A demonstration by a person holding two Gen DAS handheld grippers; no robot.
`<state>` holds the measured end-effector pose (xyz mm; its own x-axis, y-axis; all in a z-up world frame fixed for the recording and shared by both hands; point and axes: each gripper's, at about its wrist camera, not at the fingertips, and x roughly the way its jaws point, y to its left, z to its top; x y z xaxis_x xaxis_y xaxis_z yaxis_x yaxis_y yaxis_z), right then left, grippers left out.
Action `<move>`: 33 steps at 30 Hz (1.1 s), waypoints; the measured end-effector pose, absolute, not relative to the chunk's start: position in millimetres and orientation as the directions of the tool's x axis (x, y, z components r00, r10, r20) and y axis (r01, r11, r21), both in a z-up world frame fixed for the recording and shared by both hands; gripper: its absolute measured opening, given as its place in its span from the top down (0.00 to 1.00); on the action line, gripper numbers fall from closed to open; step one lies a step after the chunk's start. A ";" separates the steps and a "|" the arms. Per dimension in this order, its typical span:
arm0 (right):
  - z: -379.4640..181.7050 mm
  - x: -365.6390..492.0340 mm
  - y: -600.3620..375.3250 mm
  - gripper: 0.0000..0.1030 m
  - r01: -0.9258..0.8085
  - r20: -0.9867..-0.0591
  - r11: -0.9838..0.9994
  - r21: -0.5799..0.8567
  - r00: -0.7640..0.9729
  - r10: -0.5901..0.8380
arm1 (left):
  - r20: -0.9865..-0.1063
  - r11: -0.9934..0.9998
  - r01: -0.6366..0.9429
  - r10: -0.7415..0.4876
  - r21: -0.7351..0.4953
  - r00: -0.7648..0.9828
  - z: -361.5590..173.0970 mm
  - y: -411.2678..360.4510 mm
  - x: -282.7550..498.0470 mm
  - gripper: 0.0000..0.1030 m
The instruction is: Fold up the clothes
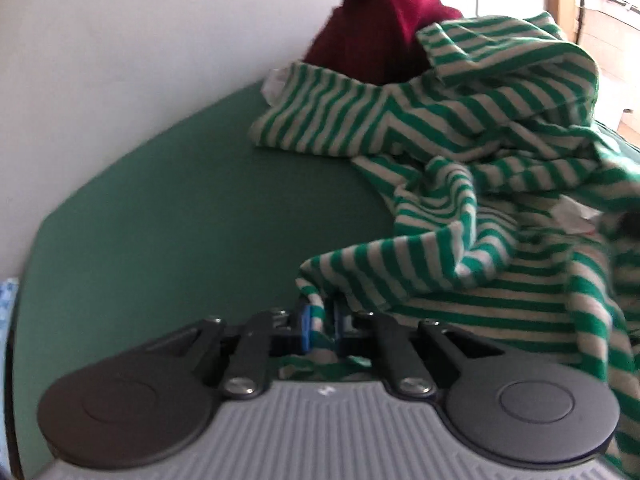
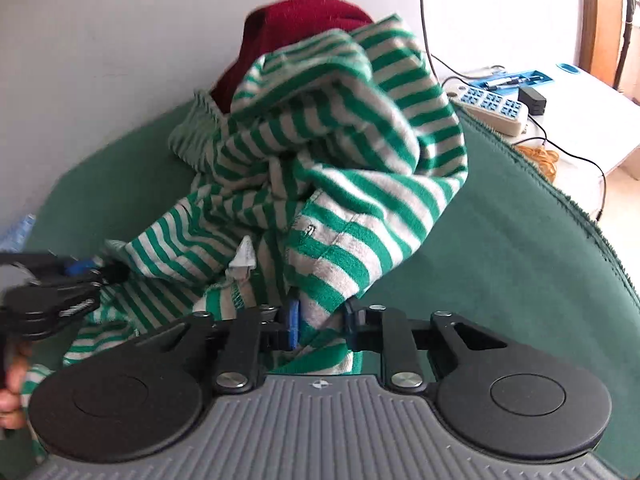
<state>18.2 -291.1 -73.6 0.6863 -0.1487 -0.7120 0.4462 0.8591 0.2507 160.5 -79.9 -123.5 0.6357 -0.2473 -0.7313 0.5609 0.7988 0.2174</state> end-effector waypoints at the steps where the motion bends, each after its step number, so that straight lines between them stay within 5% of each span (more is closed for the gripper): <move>1: -68.7 10.8 -298.7 0.81 0.454 -0.696 0.846 0.279 0.703 -0.147 | -0.721 0.808 0.543 -0.233 0.230 0.652 -123.7 -78.1 157.9 0.95; 9: -27.3 -46.3 -331.5 0.82 0.401 -0.558 0.796 0.453 0.824 -0.098 | -0.660 0.943 0.330 -0.271 -0.037 0.701 -64.9 37.7 111.3 0.93; 17: -13.7 -44.3 -282.6 0.84 0.113 -0.488 0.840 0.531 0.851 0.194 | -0.633 0.942 0.332 -0.227 0.051 0.740 -37.9 90.1 50.3 0.92; 21: -15.7 -35.6 -250.0 0.84 0.074 -0.542 0.888 0.454 0.814 0.209 | -0.627 0.930 0.349 -0.202 0.119 0.752 -33.4 106.0 28.1 0.50; 24: -19.2 -32.5 -236.4 0.76 0.139 -0.604 0.928 0.344 0.790 0.106 | -0.635 0.895 0.424 -0.248 0.140 0.732 -44.5 90.4 38.9 0.38; 28: -21.9 -41.7 -229.4 0.40 0.139 -0.656 0.931 0.338 0.744 0.127 | -0.687 0.831 0.536 -0.303 0.148 0.660 -76.9 54.0 73.7 0.34; 33: -45.0 -66.5 -219.0 0.35 0.160 -0.723 0.929 0.332 0.676 0.142 | -0.753 0.792 0.584 -0.272 0.178 0.599 -120.6 30.5 102.1 0.40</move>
<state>-66.5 -219.0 -45.0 0.6762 0.1417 -0.7230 0.1604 0.9295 0.3321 102.1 30.5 -120.6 0.5993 -0.2723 -0.7528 0.5840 0.7919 0.1784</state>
